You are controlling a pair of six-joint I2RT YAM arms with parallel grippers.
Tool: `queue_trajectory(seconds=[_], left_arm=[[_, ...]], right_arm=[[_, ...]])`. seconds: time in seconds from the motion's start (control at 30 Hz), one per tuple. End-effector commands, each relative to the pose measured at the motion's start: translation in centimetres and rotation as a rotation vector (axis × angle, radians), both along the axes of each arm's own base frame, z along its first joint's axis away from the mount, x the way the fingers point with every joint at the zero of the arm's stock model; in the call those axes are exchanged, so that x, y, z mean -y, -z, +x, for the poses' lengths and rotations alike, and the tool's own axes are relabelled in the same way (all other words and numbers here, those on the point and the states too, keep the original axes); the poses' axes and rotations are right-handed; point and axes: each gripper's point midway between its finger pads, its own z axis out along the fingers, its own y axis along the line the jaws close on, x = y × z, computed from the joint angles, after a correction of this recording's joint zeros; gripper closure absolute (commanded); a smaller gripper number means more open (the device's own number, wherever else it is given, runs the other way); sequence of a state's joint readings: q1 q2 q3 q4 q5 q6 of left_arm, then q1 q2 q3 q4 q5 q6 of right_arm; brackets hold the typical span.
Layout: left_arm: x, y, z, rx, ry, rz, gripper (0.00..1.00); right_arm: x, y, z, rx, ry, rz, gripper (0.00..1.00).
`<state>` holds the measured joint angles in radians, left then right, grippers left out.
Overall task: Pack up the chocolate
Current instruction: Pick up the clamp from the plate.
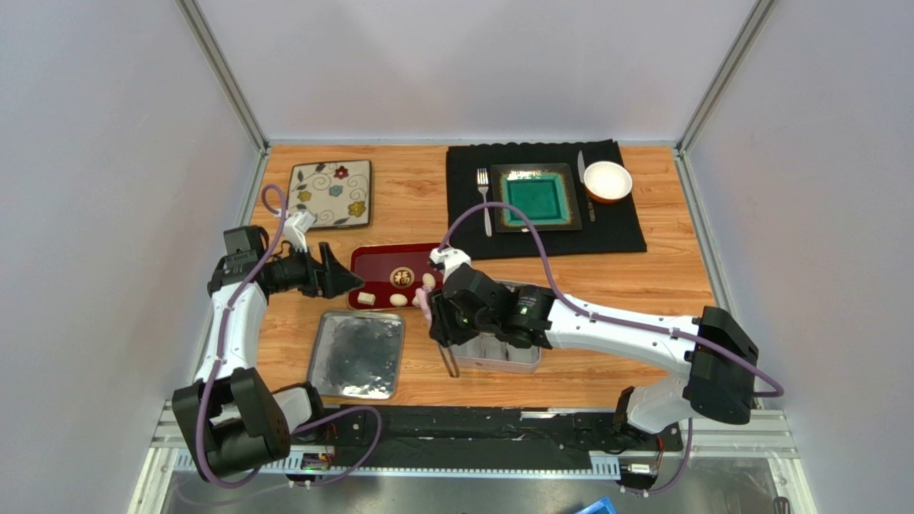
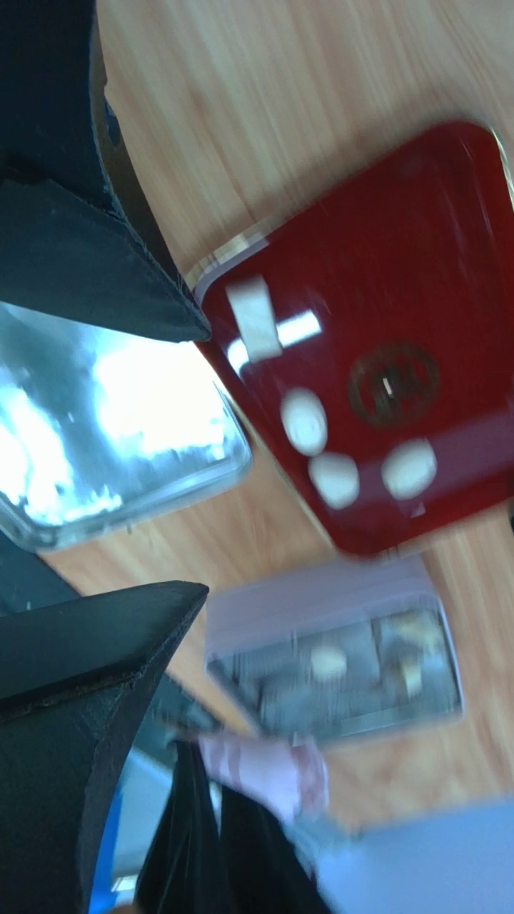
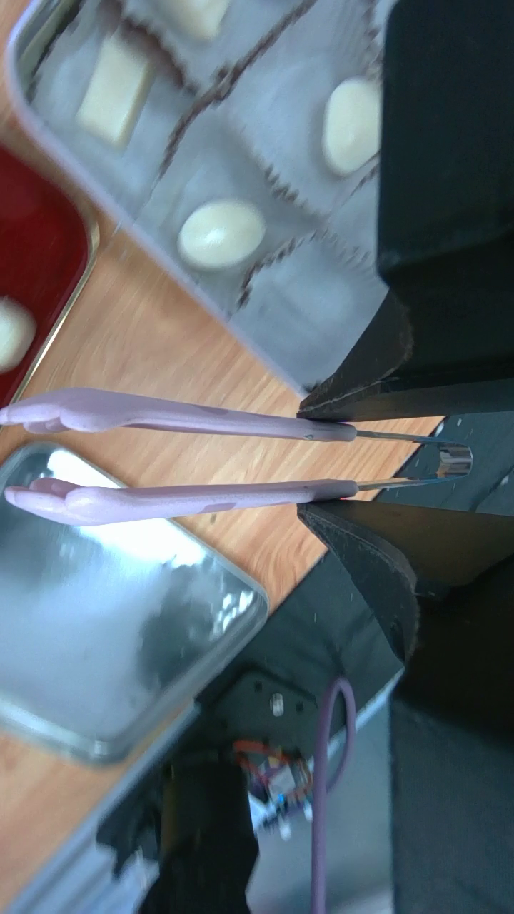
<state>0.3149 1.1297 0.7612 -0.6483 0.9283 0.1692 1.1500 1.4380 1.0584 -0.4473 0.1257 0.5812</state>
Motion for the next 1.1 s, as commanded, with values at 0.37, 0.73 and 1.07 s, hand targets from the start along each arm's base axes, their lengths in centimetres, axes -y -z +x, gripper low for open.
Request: queue_trajectory(seconds=[0.37, 0.73, 1.07], left_arm=[[7.2, -12.1, -7.0, 0.28, 0.505, -0.644, 0.03], [7.7, -11.0, -8.6, 0.243, 0.56, -0.637, 0.16], [7.7, -11.0, -8.8, 0.216, 0.572, -0.631, 0.43]], right_arm=[[-11.0, -7.5, -6.2, -0.271, -0.488, 0.432, 0.69], [-11.3, -10.1, -4.4, -0.346, -0.476, 0.611, 0.73], [-10.5, -9.9, -2.0, -0.356, -0.4, 0.652, 0.8]])
